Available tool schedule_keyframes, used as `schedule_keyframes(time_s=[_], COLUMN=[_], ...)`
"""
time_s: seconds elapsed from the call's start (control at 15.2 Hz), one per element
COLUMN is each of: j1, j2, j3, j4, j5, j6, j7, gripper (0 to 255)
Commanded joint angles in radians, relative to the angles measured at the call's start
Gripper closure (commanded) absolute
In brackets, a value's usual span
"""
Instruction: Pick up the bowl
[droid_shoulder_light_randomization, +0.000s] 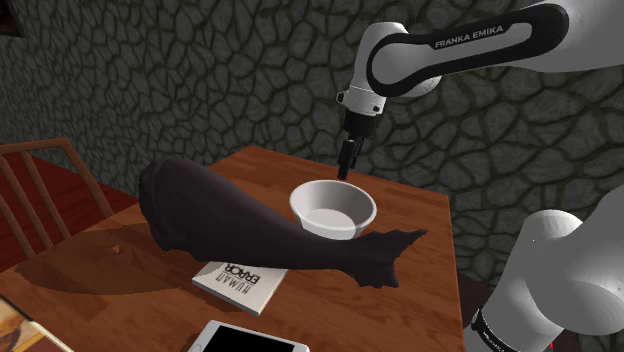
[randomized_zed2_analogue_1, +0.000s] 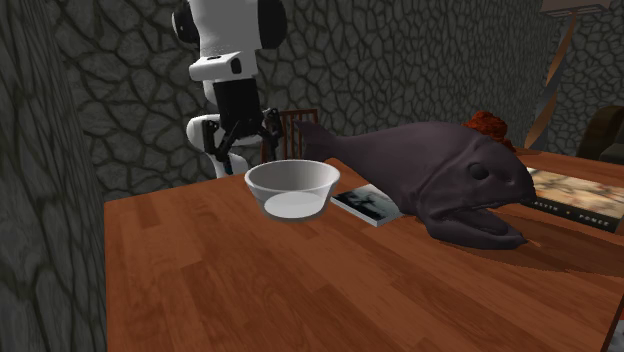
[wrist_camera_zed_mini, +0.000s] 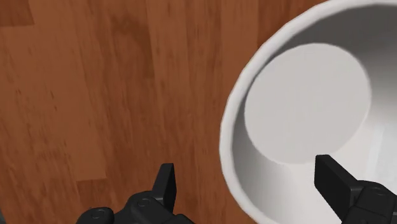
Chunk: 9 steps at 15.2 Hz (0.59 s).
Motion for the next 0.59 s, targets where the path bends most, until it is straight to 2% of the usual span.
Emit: schedule_keyframes(time_s=[0.0, 0.26, 0.4, 0.46, 0.53], j1=[0.001, 0.002, 0.002, 0.002, 0.002], j2=[0.012, 0.028, 0.028, 0.027, 0.026], j3=[-0.003, -0.005, -0.005, -0.004, -0.004], j4=[-0.018, -0.067, -0.067, -0.068, -0.069], j5=[0.003, 0.007, 0.007, 0.007, 0.007], j6=[0.03, 0.094, 0.094, 0.094, 0.094], j7=[-0.011, -0.019, -0.018, -0.017, -0.017], gripper=[0, 0, 0, 255, 255])
